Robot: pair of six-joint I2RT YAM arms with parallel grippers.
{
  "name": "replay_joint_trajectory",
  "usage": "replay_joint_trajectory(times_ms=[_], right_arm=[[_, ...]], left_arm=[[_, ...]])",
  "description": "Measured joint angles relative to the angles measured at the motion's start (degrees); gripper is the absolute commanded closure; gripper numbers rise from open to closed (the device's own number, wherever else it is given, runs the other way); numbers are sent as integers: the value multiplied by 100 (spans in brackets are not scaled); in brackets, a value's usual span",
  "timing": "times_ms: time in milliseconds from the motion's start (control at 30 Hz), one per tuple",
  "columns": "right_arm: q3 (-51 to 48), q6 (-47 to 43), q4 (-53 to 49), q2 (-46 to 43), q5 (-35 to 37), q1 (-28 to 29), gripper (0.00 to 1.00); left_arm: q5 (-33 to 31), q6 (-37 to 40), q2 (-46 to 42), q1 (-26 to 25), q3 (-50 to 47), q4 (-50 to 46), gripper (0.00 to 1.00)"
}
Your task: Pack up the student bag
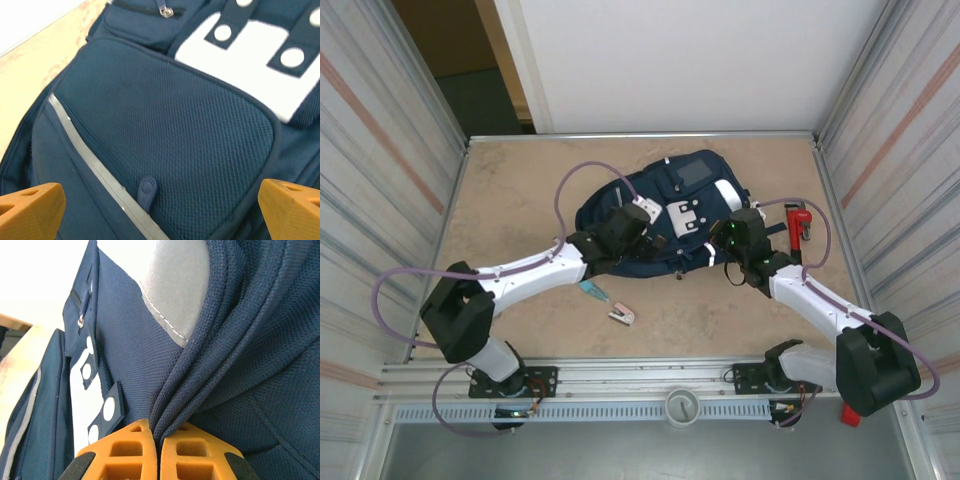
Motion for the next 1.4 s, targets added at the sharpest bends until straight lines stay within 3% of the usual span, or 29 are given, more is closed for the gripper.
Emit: replay_joint_trajectory(times_ms=[500, 833, 1300, 1400], right_arm=[[0, -2, 2, -7, 83, 11, 100], [0, -2, 50, -7, 76, 9, 100], [2, -11, 48, 22, 33, -70, 100], [2, -13, 50, 37, 33, -76, 100]], left_arm=[[-199, -186, 348, -24, 96, -595, 4], [505, -527, -35, 413, -249, -590, 11], [1532, -911, -553, 920, -793, -708, 40], [1814, -933, -551, 1021, -817, -691, 40]])
